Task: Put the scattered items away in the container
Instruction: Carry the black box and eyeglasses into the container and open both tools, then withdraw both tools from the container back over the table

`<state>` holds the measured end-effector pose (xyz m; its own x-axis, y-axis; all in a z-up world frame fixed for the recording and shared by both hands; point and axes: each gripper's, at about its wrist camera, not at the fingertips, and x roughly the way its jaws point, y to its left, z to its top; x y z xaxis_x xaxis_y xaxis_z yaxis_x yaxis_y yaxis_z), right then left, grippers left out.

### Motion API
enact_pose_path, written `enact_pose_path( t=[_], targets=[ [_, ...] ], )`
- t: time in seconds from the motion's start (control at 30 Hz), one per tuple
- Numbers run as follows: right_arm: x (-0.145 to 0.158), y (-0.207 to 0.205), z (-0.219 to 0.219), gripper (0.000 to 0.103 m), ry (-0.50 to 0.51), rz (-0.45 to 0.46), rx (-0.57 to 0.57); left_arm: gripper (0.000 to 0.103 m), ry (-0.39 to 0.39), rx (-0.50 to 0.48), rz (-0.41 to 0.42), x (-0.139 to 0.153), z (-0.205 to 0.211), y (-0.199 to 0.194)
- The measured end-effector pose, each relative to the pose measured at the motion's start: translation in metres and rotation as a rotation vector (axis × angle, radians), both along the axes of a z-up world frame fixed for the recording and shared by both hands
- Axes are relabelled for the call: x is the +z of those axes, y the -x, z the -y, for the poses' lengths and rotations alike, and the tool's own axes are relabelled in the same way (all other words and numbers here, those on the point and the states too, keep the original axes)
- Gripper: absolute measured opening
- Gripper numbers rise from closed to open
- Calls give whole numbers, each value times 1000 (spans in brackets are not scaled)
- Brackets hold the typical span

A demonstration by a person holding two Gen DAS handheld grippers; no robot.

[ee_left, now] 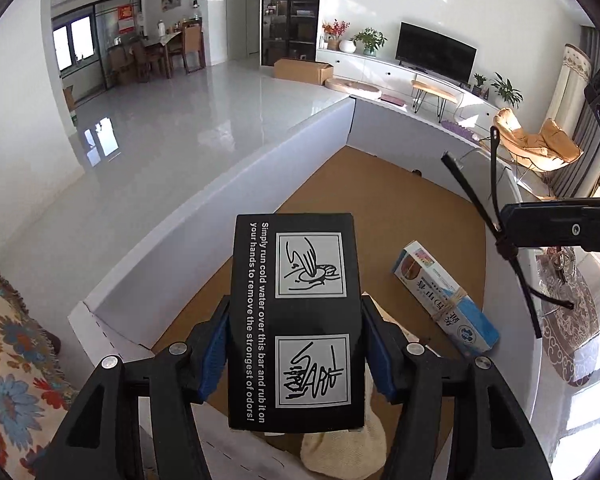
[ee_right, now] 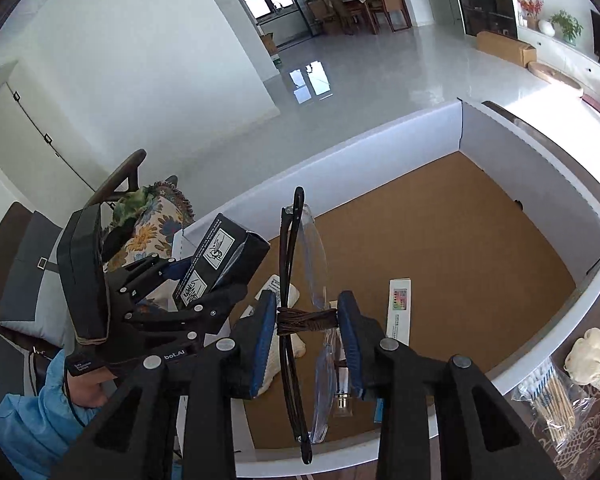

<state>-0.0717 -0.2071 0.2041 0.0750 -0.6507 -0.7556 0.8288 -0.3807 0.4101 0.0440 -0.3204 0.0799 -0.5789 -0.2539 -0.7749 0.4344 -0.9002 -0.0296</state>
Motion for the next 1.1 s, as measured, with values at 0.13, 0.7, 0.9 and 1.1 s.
enact_pose_path(
  t=[0.13, 0.7, 0.9, 1.1],
  targets=[
    [-19, 16, -19, 76, 41, 87, -118, 78, 28, 11, -49, 6, -6, -6],
    [-117, 71, -381, 90, -217, -154, -804, 92, 78, -400, -199, 56, -197, 4],
    [-146, 42, -450, 90, -321, -264, -872, 92, 82, -571, -85, -2, -296, 50],
    [-149, 30, -455, 96, -296, -309, -871, 92, 158, -597, 30, -64, -360, 96]
  ],
)
